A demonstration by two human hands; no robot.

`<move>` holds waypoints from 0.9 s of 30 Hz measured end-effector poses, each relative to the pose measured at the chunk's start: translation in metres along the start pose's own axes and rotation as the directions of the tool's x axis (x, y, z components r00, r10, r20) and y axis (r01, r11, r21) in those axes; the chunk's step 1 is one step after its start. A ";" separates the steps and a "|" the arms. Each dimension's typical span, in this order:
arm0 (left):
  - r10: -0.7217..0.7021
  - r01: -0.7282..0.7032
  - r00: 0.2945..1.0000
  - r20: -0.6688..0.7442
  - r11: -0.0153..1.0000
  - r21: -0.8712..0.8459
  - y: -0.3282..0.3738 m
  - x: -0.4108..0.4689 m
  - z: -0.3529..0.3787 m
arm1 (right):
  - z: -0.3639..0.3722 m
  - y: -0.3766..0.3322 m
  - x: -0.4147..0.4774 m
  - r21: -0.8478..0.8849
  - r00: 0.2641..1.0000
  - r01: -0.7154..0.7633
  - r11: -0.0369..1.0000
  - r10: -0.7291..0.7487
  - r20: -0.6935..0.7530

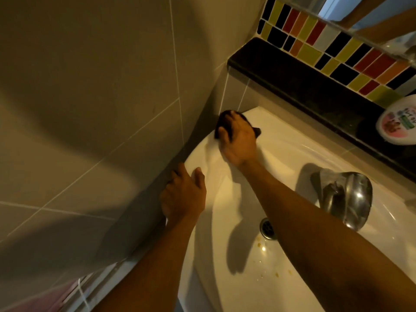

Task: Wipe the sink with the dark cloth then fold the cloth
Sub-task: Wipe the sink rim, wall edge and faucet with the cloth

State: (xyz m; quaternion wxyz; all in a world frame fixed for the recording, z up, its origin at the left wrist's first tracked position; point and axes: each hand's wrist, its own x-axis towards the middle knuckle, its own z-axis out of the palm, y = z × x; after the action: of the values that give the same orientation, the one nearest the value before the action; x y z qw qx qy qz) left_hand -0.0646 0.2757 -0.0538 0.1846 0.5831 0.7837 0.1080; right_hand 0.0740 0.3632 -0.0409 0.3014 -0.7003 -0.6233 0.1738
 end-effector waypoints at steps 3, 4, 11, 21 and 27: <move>-0.021 0.021 1.000 0.014 0.999 -0.045 -0.003 0.001 0.003 | 0.006 -0.002 -0.022 -0.013 0.921 0.270 0.963 -0.255 0.294; -0.020 0.022 1.000 0.021 0.998 -0.067 -0.004 0.000 0.004 | -0.001 0.006 -0.022 -0.058 0.885 0.330 0.942 -0.287 0.367; -0.043 0.081 0.994 0.105 0.913 -0.400 -0.018 -0.006 -0.015 | 0.005 -0.003 -0.012 -0.123 0.968 0.064 0.990 -0.032 0.247; -0.307 0.478 0.775 0.553 -0.288 -0.830 -0.086 -0.077 -0.017 | 0.041 -0.066 -0.156 0.118 0.764 0.398 0.910 -0.400 0.506; -0.233 0.672 0.675 0.700 -0.199 -0.713 -0.103 -0.118 -0.026 | 0.025 -0.051 -0.089 -0.039 0.762 0.422 0.906 -0.332 0.556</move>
State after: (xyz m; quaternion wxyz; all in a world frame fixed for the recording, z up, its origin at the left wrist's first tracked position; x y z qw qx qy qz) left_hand -0.1358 0.1338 -0.0504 0.6760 -0.0409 0.5919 0.4370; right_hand 0.0050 0.2830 -0.0386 0.0859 -0.5052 -0.8224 0.2471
